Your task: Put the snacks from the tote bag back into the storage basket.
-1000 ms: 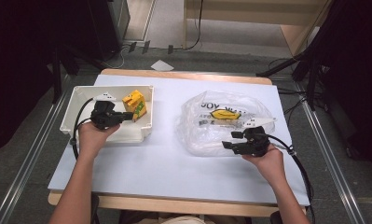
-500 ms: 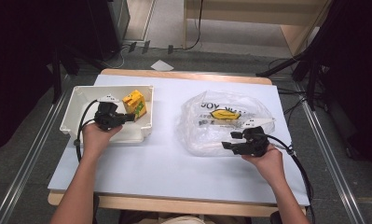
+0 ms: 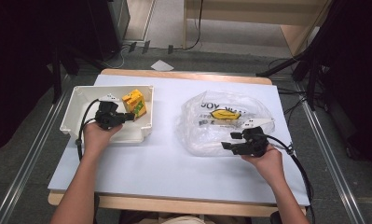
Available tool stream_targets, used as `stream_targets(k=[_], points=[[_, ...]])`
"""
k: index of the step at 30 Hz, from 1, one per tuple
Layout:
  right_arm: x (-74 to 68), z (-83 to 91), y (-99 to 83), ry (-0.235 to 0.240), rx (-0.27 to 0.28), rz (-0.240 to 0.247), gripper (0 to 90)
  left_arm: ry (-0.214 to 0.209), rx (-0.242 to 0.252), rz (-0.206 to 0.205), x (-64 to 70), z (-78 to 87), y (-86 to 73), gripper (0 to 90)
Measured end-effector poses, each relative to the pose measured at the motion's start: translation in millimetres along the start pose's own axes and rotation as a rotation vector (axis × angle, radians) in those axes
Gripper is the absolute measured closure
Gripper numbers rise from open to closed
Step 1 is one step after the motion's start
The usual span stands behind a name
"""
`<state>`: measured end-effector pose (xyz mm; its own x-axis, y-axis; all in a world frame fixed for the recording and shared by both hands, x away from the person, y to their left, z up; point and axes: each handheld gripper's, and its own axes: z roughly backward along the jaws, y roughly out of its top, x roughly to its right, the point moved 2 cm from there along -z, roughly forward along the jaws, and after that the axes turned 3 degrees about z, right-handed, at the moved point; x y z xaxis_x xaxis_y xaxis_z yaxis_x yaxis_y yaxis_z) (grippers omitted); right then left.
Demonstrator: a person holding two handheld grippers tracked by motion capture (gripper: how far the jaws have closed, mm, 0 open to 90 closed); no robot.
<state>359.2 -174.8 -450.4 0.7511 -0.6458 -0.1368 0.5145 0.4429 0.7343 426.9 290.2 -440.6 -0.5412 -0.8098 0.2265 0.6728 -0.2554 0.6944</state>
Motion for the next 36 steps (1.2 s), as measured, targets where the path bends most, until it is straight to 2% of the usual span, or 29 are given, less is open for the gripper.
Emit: stream_targets(k=[12, 17, 27, 34, 36], points=[[0.0, -0.7, -0.3, -0.002, -0.003, -0.001, 40.2, 0.012, 0.005, 0.030, -12.6, -2.4, 0.1, 90.0], [0.1, -0.7, -0.4, -0.003, -0.006, -0.002, 40.3, 0.026, 0.010, 0.062, -19.5, -2.8, 0.1, 90.0], [0.1, -1.2, -0.3, -0.002, -0.004, 0.000, 40.3, 0.059, 0.032, 0.094, -29.4, -7.3, 6.4, 90.0], [0.7, -0.6, -0.2, 0.000, -0.002, 0.000, 40.3, 0.063, 0.016, 0.096, -30.6, -9.2, 7.1, 90.0], [0.9, -0.7, -0.6, 0.000, -0.004, -0.004, 40.3, 0.051, 0.019, 0.101, -29.9, -8.0, 7.4, 90.0]])
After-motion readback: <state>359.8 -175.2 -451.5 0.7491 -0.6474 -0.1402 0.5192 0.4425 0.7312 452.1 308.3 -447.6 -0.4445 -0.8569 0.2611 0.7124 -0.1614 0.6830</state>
